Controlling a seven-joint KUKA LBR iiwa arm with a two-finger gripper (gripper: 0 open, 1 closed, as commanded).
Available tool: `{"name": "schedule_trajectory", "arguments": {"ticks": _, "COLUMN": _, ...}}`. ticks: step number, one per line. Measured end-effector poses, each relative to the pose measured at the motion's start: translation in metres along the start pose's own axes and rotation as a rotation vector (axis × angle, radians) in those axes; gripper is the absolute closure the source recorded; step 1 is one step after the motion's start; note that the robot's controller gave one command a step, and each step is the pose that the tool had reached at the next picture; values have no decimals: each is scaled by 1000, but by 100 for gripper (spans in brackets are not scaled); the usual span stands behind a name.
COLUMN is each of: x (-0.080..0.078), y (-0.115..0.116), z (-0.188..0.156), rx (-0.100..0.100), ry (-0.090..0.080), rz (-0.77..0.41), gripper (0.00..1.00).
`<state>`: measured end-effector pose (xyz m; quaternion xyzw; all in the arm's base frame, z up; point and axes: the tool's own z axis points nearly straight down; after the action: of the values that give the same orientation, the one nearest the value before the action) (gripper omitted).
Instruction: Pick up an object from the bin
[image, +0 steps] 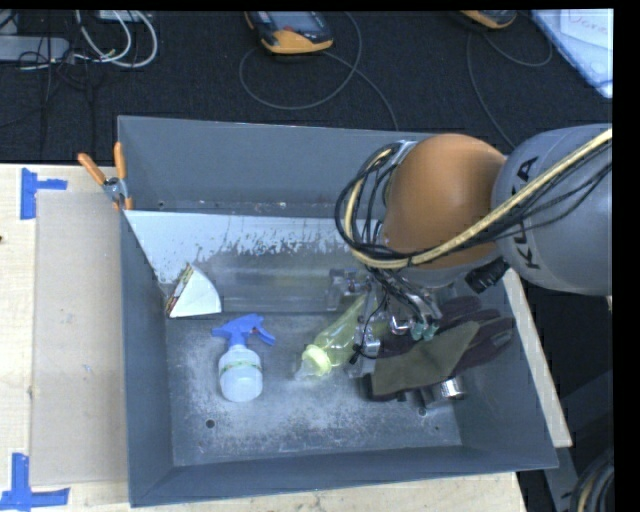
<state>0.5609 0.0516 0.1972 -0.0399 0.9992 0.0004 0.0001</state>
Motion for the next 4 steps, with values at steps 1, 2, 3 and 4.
{"name": "schedule_trajectory", "arguments": {"ticks": 1, "x": -18, "y": -13, "z": 35, "rx": 0, "ry": 2, "rz": -164, "gripper": 0}}
{"name": "schedule_trajectory", "arguments": {"ticks": 2, "x": -18, "y": -17, "z": 65, "rx": 0, "ry": 1, "rz": -268, "gripper": 0}}
{"name": "schedule_trajectory", "arguments": {"ticks": 3, "x": -26, "y": -24, "z": 87, "rx": -1, "ry": 1, "rz": -385, "gripper": 0}}
{"name": "schedule_trajectory", "arguments": {"ticks": 4, "x": -36, "y": -14, "z": 106, "rx": -2, "ry": 1, "rz": -533, "gripper": 100}}
